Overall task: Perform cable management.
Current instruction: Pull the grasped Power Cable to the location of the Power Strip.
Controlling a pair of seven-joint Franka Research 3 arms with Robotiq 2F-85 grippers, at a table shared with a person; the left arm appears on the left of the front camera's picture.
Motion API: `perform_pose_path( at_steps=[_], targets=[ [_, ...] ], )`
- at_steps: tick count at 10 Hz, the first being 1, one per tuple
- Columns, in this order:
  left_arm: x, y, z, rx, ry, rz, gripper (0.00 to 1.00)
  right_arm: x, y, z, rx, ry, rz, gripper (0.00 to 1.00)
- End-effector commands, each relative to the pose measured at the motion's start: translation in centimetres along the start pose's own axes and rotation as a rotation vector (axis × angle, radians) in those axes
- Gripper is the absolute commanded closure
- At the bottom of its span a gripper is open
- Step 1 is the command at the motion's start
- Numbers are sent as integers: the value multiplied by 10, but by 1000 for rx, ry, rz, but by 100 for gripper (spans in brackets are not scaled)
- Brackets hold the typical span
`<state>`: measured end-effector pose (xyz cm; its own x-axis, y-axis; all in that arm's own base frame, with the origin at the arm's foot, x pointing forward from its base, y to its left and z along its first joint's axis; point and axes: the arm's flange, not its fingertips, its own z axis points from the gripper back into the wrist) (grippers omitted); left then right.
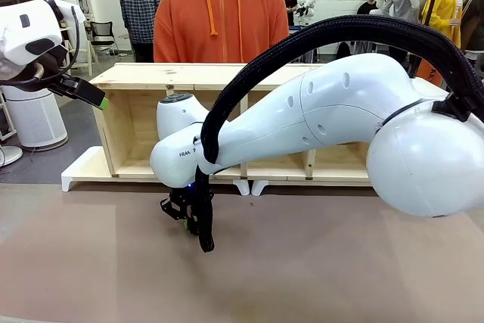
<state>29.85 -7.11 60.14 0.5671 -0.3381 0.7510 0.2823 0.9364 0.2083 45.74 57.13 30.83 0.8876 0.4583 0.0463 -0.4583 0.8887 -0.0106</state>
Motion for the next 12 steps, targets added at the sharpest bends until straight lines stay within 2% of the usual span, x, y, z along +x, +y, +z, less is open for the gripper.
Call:
perform_pose_path(
  at_steps=[1,4,6,10,12],
  targets=[
    [0,0,-1,3,-8,11,0,-19,11,3,-10,21,52,84],
    [0,0,-1,3,-8,11,0,-68,30,11,10,-12,106,84],
    [0,0,-1,3,-8,11,0,-103,34,22,-8,-61,86,84],
    [0,0,-1,3,-8,11,0,-177,35,48,-87,-202,-41,84],
    [0,0,-1,3,-8,11,0,-208,23,54,-115,-232,-141,84]
  ],
)
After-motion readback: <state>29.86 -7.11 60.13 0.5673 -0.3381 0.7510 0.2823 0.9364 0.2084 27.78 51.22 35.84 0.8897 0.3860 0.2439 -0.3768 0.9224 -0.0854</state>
